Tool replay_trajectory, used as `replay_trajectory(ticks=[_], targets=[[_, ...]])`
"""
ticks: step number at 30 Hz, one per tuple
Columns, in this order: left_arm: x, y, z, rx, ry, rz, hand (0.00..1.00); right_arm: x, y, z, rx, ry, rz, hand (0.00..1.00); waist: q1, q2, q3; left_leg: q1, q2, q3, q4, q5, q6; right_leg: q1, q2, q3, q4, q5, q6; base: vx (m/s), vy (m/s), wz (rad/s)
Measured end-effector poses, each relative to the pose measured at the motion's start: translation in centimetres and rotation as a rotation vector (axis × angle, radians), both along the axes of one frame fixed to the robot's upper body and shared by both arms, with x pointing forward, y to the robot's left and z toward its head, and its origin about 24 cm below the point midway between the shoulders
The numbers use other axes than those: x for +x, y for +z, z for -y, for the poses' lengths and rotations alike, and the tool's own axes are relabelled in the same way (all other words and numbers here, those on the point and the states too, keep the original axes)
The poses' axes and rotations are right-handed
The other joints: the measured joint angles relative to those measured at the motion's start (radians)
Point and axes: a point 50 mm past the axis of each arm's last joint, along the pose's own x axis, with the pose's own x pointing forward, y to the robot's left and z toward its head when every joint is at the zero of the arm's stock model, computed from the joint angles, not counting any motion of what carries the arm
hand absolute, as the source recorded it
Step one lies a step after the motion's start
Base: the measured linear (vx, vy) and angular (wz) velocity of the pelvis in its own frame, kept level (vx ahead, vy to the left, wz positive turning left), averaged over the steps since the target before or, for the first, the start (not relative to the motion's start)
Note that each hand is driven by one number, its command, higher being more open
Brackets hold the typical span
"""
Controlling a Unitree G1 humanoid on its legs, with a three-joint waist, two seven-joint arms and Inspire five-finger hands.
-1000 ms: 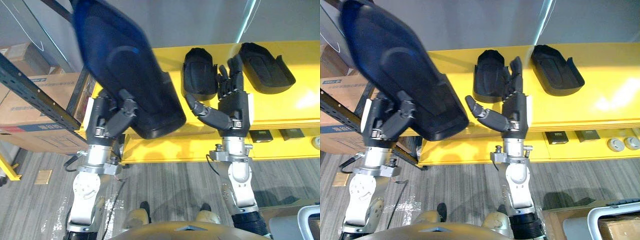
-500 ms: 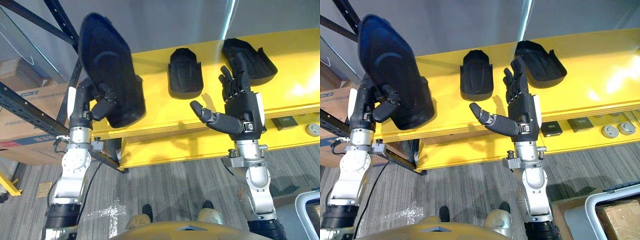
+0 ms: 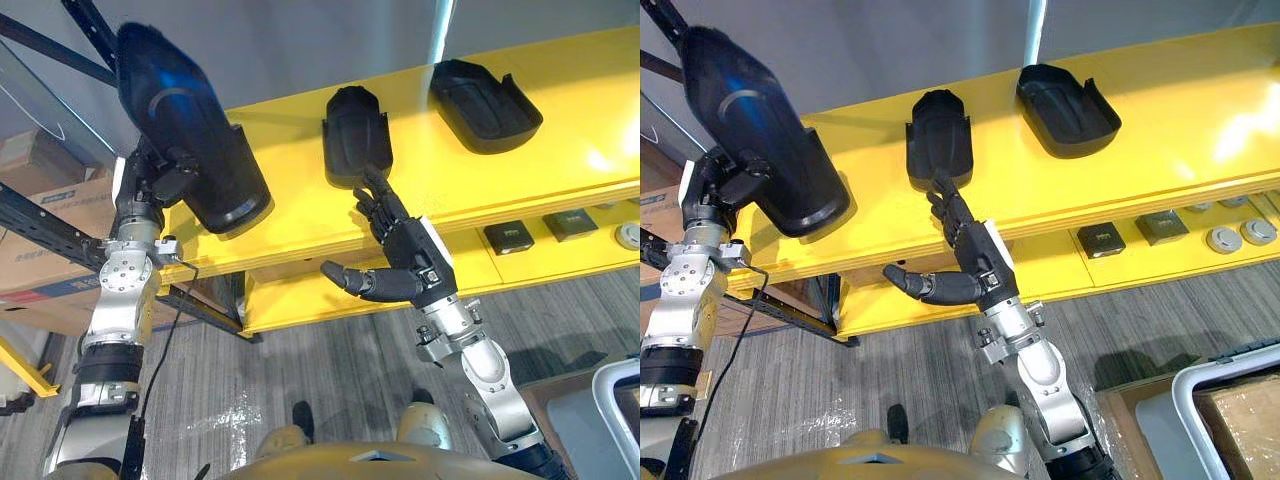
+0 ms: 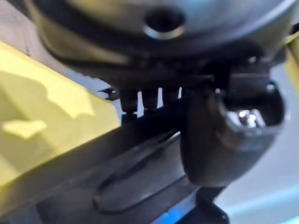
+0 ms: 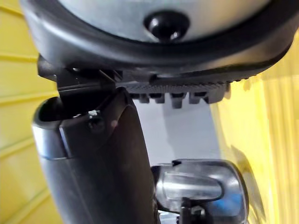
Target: Walk over and take three plastic housings, then place them on the shelf
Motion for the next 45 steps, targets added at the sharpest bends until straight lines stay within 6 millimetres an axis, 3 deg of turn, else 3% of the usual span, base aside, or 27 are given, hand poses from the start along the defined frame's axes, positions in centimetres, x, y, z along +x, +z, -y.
replay_trajectory(ticks=[2, 9, 16, 17, 20, 24, 28, 40, 45], targets=[[0.0, -0.9, -0.6, -0.066, 0.012, -0.041, 0.0, 0.0, -0.1, 0.1, -0.015, 0.008, -0.005, 1.0, -0.005, 0.005, 0.004, -0.008, -0.002, 0.012, 0.0, 0.002, 0.003, -0.023, 0.0, 0.014, 0.014, -0.002, 0.002, -0.06, -0.004, -0.12], [1.3, 0.5, -0.7, -0.124, 0.007, -0.005, 0.0, 0.2, -0.4, -0.1, -0.021, 0.024, -0.047, 1.0, -0.015, 0.017, 0.054, -0.036, -0.02, 0.016, 0.009, 0.009, 0.007, -0.076, -0.019, 0.036, 0.07, -0.015, 0.008, -0.06, 0.004, -0.02], [1.7, 1.0, -1.0, -0.19, -0.004, 0.022, 0.0, 0.1, 0.0, -1.8, -0.035, 0.12, -0.028, 1.0, -0.032, 0.023, 0.106, -0.047, -0.046, 0.027, 0.01, 0.016, 0.013, -0.127, -0.05, 0.059, 0.145, -0.048, 0.013, -0.02, -0.002, 0.01], [1.8, 1.2, -1.0, -0.196, -0.004, 0.029, 1.0, 0.1, 0.0, -2.2, -0.035, 0.139, -0.026, 1.0, -0.031, 0.023, 0.111, -0.053, -0.049, 0.034, 0.009, 0.017, 0.013, -0.144, -0.051, 0.069, 0.156, -0.051, 0.012, -0.03, -0.017, -0.07], [2.2, 1.5, -0.7, -0.197, -0.004, 0.028, 1.0, -0.1, 0.6, -2.8, -0.032, 0.167, -0.016, 1.0, -0.033, 0.026, 0.126, -0.063, -0.052, 0.042, 0.01, 0.018, 0.013, -0.16, -0.054, 0.077, 0.172, -0.054, 0.013, -0.01, -0.006, -0.04], [2.7, -0.2, 0.4, -0.197, 0.017, -0.074, 1.0, -0.6, 2.2, -3.4, -0.006, 0.196, 0.046, 1.0, -0.039, 0.019, 0.132, -0.073, -0.063, 0.066, 0.01, 0.02, 0.014, -0.191, -0.063, 0.097, 0.193, -0.06, 0.015, 0.02, -0.001, -0.06], [3.0, 0.3, 0.4, -0.178, 0.046, -0.064, 1.0, -0.9, 2.9, -3.7, 0.006, 0.211, 0.078, 1.0, -0.039, 0.016, 0.134, -0.078, -0.065, 0.082, 0.01, 0.02, 0.014, -0.2, -0.067, 0.099, 0.199, -0.063, 0.019, 0.0, 0.0, 0.0], [4.0, 2.0, 1.4, -0.102, 0.167, -0.007, 1.0, -1.2, 2.7, -4.3, 0.016, 0.232, 0.063, 1.0, -0.038, -0.016, 0.155, -0.086, -0.062, 0.103, 0.011, 0.019, 0.012, -0.205, -0.068, 0.1, 0.203, -0.062, 0.02, 0.0, -0.001, 0.01], [4.1, 2.3, 1.4, -0.106, 0.242, 0.014, 1.0, -1.4, 2.5, -4.4, 0.021, 0.234, 0.053, 1.0, -0.041, -0.018, 0.156, -0.086, -0.062, 0.111, 0.011, 0.018, 0.01, -0.205, -0.068, 0.1, 0.203, -0.061, 0.02, 0.02, -0.007, 0.01]])
